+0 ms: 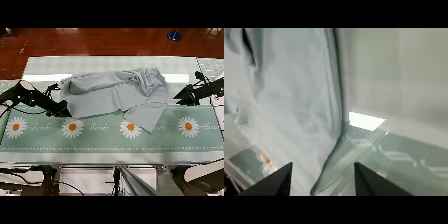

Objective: Fold the shirts.

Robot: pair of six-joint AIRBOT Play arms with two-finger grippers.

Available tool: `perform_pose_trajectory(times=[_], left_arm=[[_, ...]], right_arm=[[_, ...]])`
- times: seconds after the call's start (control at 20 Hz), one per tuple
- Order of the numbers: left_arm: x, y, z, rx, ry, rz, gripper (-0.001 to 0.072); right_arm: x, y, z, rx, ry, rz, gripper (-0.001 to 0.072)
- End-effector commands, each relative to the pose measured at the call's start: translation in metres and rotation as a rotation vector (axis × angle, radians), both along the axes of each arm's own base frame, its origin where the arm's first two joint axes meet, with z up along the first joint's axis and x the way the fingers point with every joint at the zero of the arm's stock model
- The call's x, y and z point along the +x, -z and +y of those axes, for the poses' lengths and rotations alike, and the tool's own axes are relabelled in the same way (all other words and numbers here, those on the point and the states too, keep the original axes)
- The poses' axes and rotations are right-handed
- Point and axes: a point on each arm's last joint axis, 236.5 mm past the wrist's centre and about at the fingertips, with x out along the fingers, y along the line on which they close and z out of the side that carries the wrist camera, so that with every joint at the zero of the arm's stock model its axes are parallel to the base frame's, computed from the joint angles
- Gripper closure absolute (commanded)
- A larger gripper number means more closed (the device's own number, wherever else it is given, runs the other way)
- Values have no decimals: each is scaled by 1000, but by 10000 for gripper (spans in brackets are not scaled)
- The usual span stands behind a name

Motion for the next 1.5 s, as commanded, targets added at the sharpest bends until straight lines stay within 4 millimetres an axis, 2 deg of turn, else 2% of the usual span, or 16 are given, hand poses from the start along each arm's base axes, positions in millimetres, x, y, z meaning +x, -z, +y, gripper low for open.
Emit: perform_pose_trajectory(times=[0.0,0.2,0.35,0.5,0.6,0.7,0.8,0.9,0.95,1.05,1.15,1.2,1.25,1.3,1.35,1.45], left_arm=[[1,0,0,0,0,-2,677],[1,-1,0,0,0,-2,677],[1,0,0,0,1,-3,676],[1,0,0,1,0,-5,677],[1,0,0,2,0,-6,676],[1,0,0,0,5,-10,677],[3,-2,0,0,7,-18,677],[13,-20,1,-2,37,-79,679],[25,-38,4,2,42,-133,679],[61,-99,10,7,18,-321,679],[95,-196,16,-11,-35,-586,679],[104,-256,20,-8,-59,-744,679],[106,-314,24,6,-78,-898,679],[100,-378,29,37,-93,-1067,679],[85,-440,32,81,-106,-1234,679],[43,-541,29,149,-130,-1519,678]], right_arm=[[12,17,9,-92,-18,-26,289],[11,36,24,-235,-124,-10,297],[6,34,34,-217,-145,6,303],[10,33,47,-185,-127,2,355],[10,36,55,-192,-142,2,443],[16,38,66,-210,-161,-25,697],[20,33,81,-193,-174,-55,696],[27,3,94,-132,-171,-125,696],[32,-21,95,-116,-165,-184,697],[47,-88,90,-128,-133,-353,697],[58,-187,83,-160,-88,-596,697],[58,-244,82,-164,-62,-732,697],[51,-310,83,-173,-32,-895,697],[40,-372,83,-202,0,-1052,697],[22,-436,81,-254,49,-1212,697],[-27,-541,79,-345,155,-1467,698]])
